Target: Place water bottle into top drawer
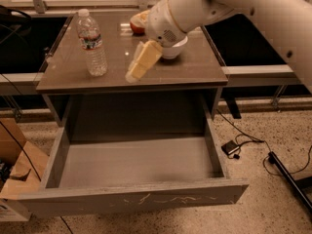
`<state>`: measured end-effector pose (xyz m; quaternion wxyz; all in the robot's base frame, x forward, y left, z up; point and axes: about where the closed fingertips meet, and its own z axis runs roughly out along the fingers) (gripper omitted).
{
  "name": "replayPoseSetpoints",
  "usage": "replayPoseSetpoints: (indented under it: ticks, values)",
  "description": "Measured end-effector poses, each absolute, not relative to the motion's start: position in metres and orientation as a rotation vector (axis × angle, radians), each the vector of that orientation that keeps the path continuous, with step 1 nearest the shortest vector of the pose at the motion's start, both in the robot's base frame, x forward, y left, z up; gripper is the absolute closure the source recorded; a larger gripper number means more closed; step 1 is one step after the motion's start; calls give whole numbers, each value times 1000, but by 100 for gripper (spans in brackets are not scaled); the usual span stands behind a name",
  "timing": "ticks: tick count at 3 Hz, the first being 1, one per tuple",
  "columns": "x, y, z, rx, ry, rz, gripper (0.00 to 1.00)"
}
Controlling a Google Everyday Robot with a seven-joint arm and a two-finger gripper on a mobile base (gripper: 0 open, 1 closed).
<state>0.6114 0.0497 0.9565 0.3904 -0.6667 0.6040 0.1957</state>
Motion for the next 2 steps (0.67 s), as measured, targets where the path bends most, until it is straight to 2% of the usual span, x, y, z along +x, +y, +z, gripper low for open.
replayPoseSetpoints:
  ticks: [1,2]
  values:
    - [634,76,953,-1691,1493,541,0]
    - [638,79,955,-1688,1485,544,0]
